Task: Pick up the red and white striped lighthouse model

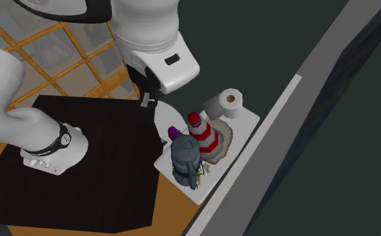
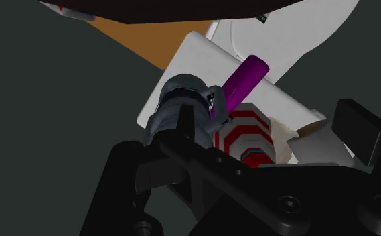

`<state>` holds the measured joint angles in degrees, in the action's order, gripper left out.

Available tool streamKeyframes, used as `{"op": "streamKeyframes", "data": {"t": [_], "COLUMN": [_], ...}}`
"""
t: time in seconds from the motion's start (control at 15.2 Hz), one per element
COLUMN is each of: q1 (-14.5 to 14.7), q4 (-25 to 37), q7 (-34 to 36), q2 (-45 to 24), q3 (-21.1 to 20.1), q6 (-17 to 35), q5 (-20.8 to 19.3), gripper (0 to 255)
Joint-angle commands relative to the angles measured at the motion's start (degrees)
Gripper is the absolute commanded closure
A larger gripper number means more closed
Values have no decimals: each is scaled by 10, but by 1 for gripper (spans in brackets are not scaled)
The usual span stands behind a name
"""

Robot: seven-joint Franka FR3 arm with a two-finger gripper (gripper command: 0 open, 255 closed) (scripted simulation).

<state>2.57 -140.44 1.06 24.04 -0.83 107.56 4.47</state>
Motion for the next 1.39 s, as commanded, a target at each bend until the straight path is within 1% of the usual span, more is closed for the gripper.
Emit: {"op": "streamKeyframes", "data": {"t": [0.0,0.33,0.53,0.99,1.12,1.19,1.32], "q1": [5,12,16,16,16,16,16], "q4": [11,48,77,55,53,52,52], "q7": [4,13,21,22,22,22,22], "q2": [-38,-143,-201,-235,-238,-237,-237], "q3": [-8,-25,-32,-33,-33,-33,-33], "q6": [35,117,154,209,213,214,214], "q5": [-2,-15,-27,-29,-29,-29,-29], "gripper": [0,0,0,0,0,255,255]}}
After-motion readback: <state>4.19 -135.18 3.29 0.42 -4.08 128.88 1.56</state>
